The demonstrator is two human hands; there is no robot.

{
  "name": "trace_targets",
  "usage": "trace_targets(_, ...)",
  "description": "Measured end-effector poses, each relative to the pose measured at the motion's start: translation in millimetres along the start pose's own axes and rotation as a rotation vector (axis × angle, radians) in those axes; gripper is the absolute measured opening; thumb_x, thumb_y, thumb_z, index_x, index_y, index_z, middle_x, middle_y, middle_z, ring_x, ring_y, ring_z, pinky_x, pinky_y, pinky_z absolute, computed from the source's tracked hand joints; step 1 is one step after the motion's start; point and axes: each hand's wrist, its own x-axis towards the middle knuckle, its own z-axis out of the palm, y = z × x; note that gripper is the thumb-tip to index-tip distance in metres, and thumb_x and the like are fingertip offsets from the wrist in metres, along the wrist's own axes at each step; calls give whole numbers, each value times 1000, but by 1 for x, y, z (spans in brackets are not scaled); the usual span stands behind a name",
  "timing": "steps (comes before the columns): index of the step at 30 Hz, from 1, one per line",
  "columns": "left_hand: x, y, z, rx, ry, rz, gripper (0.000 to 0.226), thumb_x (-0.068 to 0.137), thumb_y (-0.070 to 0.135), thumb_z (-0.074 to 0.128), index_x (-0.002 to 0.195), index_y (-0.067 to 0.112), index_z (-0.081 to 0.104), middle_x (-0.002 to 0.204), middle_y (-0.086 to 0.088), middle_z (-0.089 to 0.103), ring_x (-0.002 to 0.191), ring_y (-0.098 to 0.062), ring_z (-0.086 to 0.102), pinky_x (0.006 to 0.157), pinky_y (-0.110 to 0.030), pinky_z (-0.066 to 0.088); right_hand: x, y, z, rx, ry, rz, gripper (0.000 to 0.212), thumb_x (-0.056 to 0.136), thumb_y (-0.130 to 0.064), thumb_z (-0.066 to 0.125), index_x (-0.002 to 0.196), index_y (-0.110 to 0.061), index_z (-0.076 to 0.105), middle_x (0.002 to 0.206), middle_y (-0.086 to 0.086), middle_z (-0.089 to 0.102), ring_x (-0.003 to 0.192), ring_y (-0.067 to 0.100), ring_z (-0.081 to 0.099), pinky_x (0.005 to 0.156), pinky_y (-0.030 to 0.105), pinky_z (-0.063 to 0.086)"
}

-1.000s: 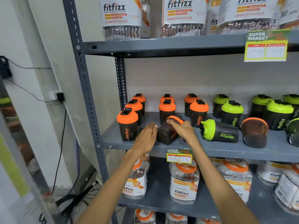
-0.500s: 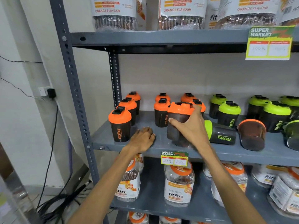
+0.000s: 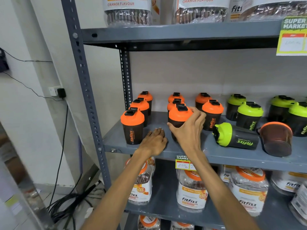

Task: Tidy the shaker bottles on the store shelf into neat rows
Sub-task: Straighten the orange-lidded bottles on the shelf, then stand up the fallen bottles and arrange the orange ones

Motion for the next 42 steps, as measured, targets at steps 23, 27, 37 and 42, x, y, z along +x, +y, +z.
trace_targets(23,-3,3,3,13,66,22,55,102,32,25,153,9,25,163,-8,21,151,-20,15,124,-39,11,-36,44,-76,-225,-249,-181,53,92,-41,59,133,-14,41,127,7,43,119,25,45,98,38,45)
trace_targets(27,-6,8,-1,28,53,16,54,104,32,23,153,8,24,163,-8,19,151,-20,15,123,-39,10,-9,64,-111,-532,-350,-297,56,79,-9,66,132,-10,46,124,14,46,113,35,47,91,42,45)
trace_targets(37,-6,21,-2,-4,25,-70,50,104,29,25,150,9,29,162,-9,21,150,-23,18,122,-42,9,53,94,-135,-922,-786,-291,90,74,0,62,151,-16,16,148,23,25,143,48,17,116,62,19)
trace_targets(42,-9,22,0,14,30,-73,51,105,31,24,150,9,28,163,-8,21,151,-21,16,123,-41,9,55,106,-132,-881,-740,-353,87,73,0,65,148,-14,22,131,17,42,123,41,44,98,56,41)
